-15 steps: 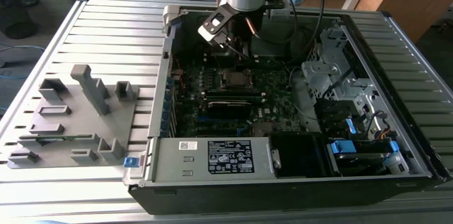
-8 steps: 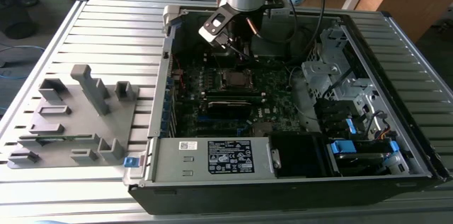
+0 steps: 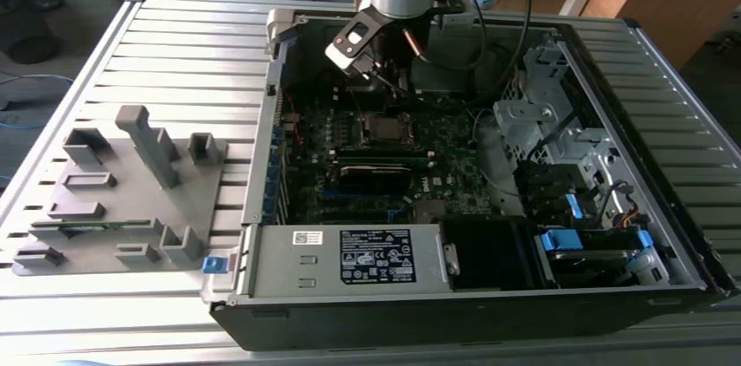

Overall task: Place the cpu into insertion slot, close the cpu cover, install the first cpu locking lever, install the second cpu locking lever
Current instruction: 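Close the cpu cover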

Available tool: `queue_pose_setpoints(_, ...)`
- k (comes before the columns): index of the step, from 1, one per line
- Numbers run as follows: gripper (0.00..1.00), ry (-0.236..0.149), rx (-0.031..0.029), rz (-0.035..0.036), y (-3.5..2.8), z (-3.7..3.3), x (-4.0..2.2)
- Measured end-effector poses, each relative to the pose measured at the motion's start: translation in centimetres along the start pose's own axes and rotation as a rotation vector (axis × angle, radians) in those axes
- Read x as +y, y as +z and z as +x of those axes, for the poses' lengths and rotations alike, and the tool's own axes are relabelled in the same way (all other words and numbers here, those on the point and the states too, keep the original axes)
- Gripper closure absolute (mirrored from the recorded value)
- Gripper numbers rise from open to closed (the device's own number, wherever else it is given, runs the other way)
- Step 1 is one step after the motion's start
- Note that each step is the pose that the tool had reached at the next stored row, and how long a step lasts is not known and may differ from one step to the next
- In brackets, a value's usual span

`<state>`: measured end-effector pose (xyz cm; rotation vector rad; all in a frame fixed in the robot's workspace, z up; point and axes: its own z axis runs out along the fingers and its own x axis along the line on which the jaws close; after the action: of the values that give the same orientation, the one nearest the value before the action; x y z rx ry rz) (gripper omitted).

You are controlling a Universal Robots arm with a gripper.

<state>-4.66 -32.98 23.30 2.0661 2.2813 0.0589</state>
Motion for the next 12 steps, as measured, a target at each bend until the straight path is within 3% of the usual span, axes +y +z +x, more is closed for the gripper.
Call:
queue_pose_setpoints(4,0.89,-0.039,0.0027,-0.0009,0.01,0.00,0.00)
queue_pose_setpoints(12,0.89,-0.040,0.0028,-0.0008,0.00,0.00,0.00)
